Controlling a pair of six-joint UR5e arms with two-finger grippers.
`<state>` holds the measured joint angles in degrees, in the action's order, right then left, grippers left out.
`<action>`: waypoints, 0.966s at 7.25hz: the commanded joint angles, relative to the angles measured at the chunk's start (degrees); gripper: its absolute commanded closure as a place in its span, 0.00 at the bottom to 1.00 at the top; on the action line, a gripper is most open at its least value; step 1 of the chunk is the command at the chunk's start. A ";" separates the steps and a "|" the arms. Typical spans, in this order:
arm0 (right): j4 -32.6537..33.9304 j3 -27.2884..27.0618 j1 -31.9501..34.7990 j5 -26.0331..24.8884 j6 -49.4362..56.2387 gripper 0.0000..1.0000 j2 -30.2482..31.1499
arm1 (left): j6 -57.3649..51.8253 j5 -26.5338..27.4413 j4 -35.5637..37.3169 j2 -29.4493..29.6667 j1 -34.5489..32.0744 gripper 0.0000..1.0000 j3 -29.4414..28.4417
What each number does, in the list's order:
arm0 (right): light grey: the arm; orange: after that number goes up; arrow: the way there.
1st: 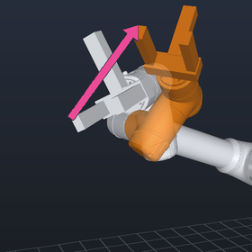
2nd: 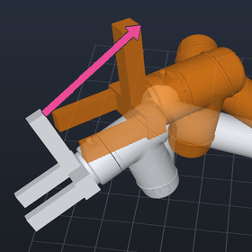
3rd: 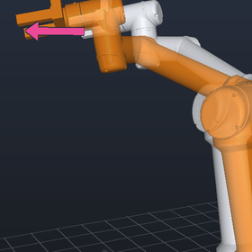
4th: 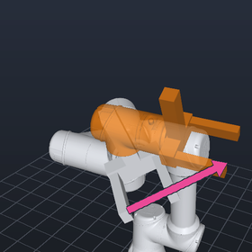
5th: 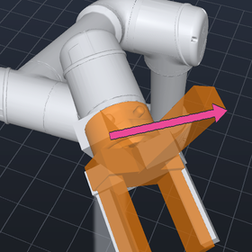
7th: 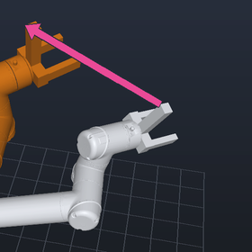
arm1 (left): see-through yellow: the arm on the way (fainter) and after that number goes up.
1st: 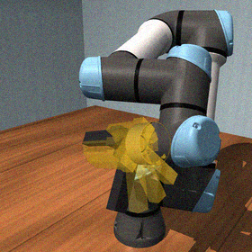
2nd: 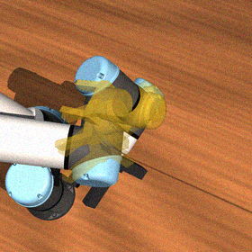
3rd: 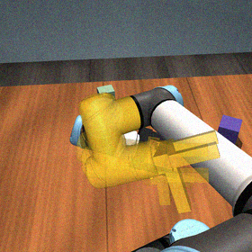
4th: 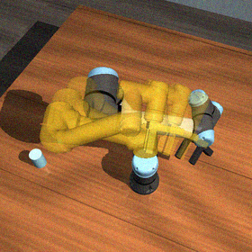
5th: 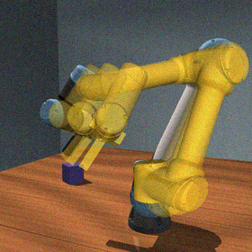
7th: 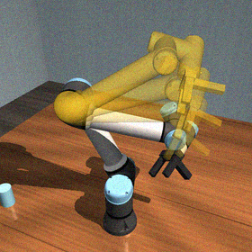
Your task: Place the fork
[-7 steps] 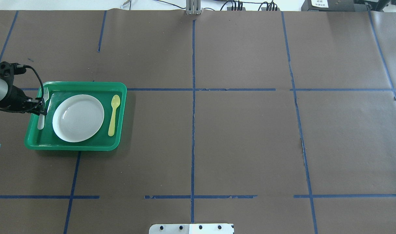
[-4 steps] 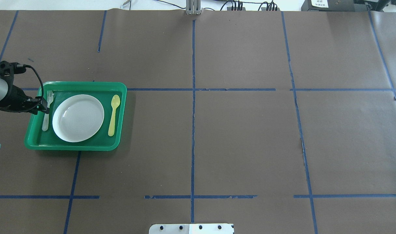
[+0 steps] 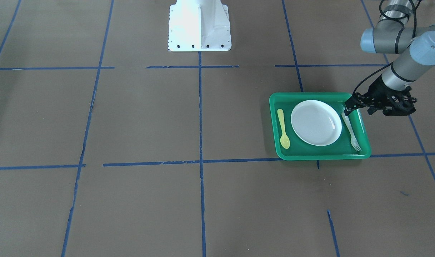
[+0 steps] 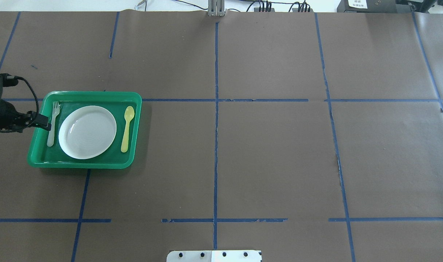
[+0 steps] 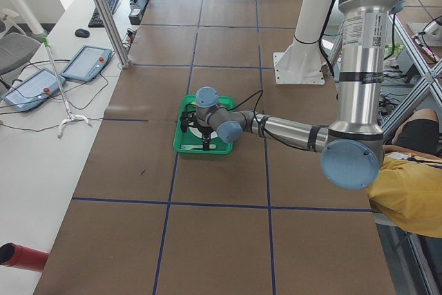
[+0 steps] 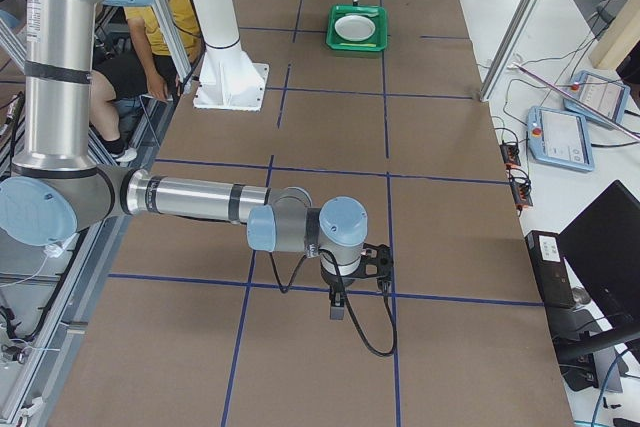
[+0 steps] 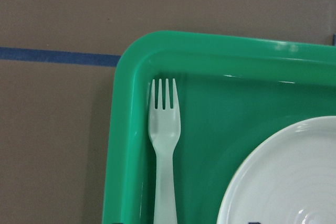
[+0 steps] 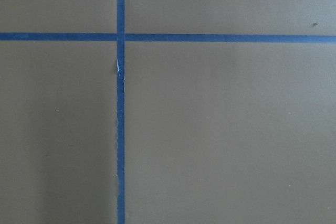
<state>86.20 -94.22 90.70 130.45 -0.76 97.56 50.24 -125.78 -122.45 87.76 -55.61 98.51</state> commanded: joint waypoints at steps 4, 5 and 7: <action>0.02 0.00 0.00 -0.02 -0.04 0.00 0.00 | -46.99 -4.92 20.35 -6.63 -27.13 0.00 2.21; 0.02 0.00 0.00 -0.02 0.05 0.00 0.00 | -52.65 -4.92 23.45 -6.72 -32.05 0.00 1.95; -0.07 0.00 0.00 -0.02 0.05 0.00 0.00 | -57.97 -5.44 30.23 -6.37 -36.39 0.00 2.03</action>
<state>86.20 -94.22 90.70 130.47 -0.75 97.56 -4.36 -130.86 -95.86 81.26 -89.08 100.49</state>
